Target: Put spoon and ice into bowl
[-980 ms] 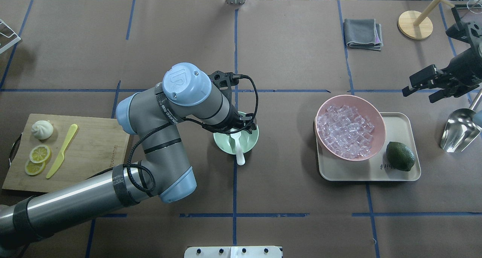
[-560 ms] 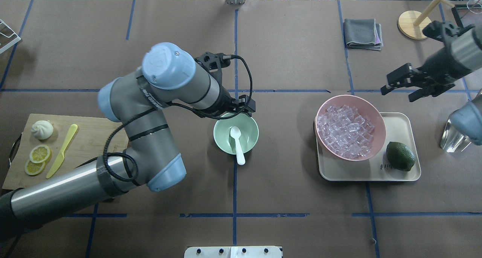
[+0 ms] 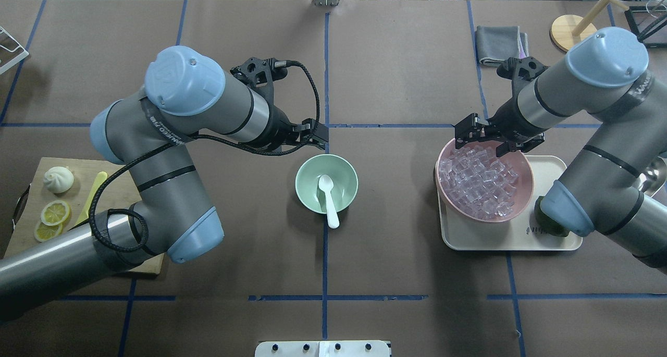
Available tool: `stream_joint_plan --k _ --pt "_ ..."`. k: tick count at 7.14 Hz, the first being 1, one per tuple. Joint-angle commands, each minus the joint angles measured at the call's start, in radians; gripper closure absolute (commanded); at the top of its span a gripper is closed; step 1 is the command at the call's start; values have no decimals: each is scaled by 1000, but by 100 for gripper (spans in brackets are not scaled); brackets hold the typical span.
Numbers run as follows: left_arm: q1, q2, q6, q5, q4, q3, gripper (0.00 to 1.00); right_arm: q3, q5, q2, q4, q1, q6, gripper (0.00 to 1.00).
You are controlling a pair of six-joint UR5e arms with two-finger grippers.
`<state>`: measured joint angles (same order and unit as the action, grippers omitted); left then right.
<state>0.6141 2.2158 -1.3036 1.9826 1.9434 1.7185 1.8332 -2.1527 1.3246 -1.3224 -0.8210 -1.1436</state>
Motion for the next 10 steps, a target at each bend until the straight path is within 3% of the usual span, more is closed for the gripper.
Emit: stream_joint_plan --k 1,4,5,7,8,10 --pt "3 -10 0 -1 0 10 1 4 23 45 3 14 10 8" --pt "1 -16 -19 -1 6 12 1 6 10 59 2 34 8 8" --pt "1 -18 -19 -1 6 13 1 4 10 62 3 40 2 21" --pt "1 -27 -19 -1 6 24 1 6 7 64 3 39 1 90" --pt "1 -28 -19 -1 6 27 1 9 4 64 5 39 2 100" --pt "3 -30 -19 -2 6 29 1 23 -28 64 3 37 2 100"
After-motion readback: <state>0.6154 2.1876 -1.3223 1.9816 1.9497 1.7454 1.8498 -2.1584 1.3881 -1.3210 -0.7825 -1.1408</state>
